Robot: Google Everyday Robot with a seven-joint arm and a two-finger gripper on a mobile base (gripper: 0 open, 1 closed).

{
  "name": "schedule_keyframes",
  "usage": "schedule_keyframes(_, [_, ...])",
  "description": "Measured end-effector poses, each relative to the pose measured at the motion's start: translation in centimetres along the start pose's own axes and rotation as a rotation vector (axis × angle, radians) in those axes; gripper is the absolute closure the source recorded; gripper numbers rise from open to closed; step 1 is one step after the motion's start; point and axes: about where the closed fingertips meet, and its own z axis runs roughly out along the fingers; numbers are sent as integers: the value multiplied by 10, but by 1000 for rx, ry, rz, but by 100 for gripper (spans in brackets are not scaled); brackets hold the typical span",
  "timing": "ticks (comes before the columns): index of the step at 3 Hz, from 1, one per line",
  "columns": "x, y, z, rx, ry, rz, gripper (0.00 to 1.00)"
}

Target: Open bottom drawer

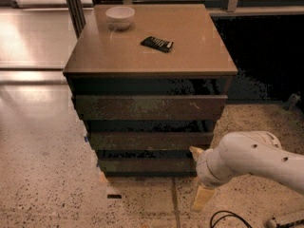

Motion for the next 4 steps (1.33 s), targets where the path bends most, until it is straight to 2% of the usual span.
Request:
schedule_keyframes(1, [12,3,34,-24,5,-21,0])
schedule_keyframes(2, [30,8,88,-60,34,-56,0])
schedule_keyframes(3, [46,15,135,-72,50,-59,0])
schedule_keyframes(4, [64,12,157,-16,40,23,0])
